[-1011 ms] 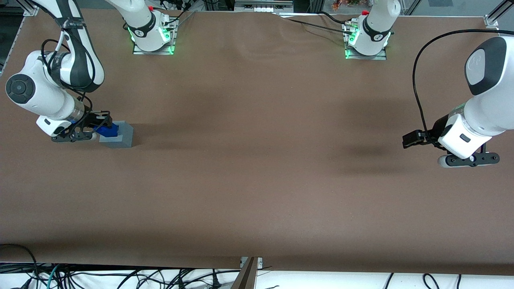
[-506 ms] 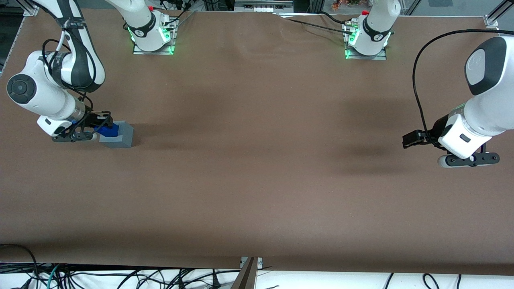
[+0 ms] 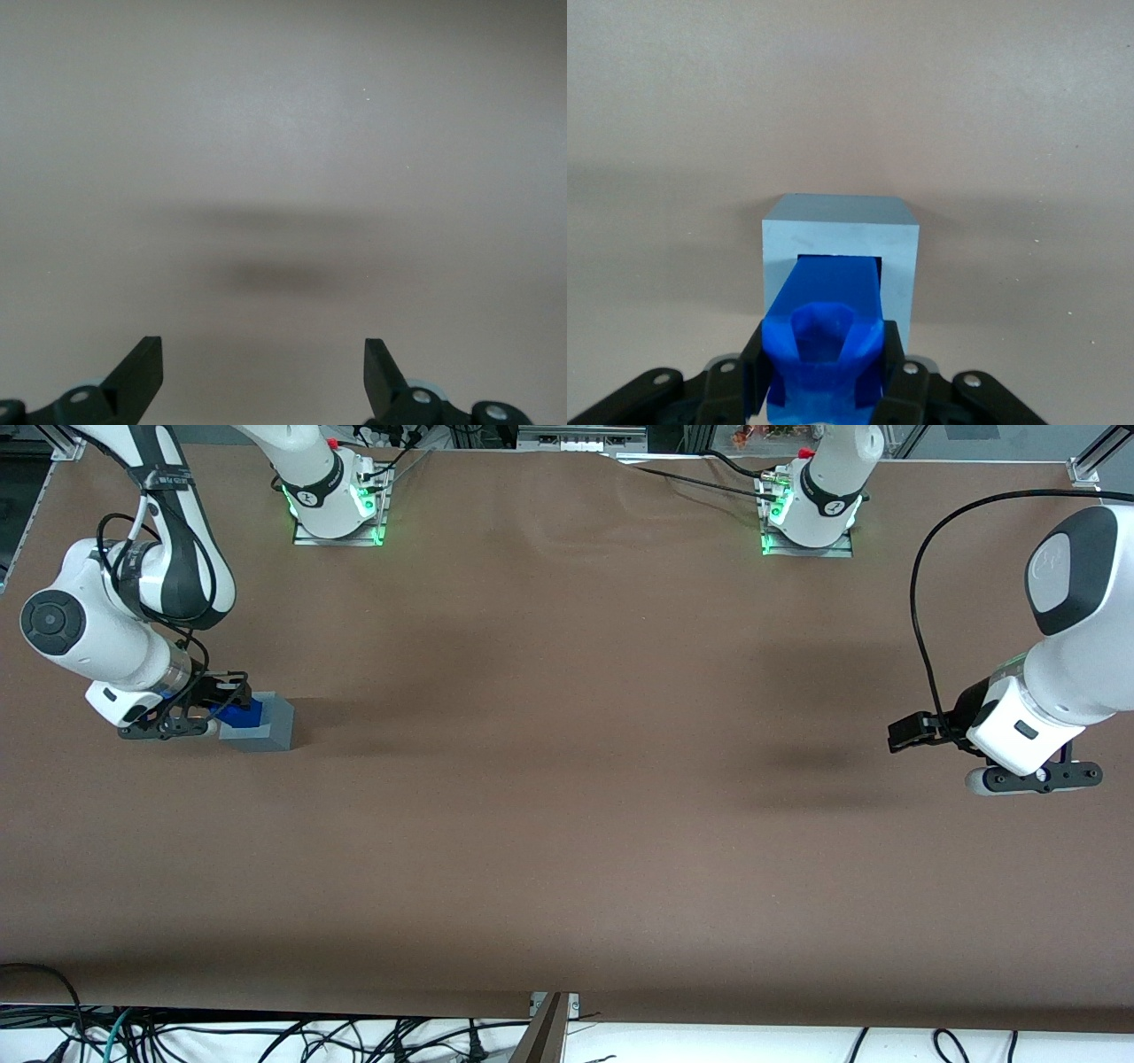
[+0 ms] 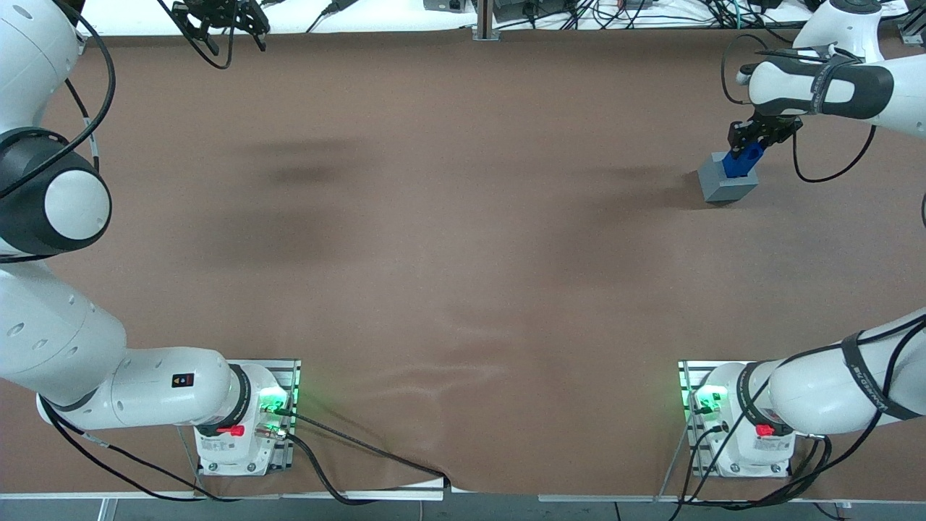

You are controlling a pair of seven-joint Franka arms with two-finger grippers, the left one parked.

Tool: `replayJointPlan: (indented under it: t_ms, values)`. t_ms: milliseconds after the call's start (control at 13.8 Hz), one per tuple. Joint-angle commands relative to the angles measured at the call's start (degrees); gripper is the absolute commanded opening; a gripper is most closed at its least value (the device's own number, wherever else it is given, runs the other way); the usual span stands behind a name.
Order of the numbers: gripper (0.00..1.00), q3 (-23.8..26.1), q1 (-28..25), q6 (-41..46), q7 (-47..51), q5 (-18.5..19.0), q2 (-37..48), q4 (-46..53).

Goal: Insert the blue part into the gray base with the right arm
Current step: 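Lower the blue block into the gray base's square hole, then open the right gripper to release the blue block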

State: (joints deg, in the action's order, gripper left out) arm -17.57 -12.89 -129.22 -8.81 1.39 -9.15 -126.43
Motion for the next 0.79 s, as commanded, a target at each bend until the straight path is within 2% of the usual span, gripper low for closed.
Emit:
replayJointPlan:
  t_ms: [0, 144, 217, 289, 361, 722]
  values:
    - [0.21, -0.01, -0.20, -1.38, 1.25, 0.81, 0.27, -0.84]
    - [0.21, -0.01, -0.20, -1.38, 1.16, 0.81, 0.19, -0.84]
    - [0.28, -0.01, -0.20, -1.30, 1.16, 0.81, 0.27, -0.84]
    - [0.80, -0.01, -0.20, -1.21, 1.16, 0.81, 0.36, -0.84]
    - [0.99, -0.10, -0.20, -1.03, 1.16, 0.81, 0.62, -0.67]
    - [0.99, 0.17, -0.20, 2.64, 0.99, 0.81, 1.94, 1.70]
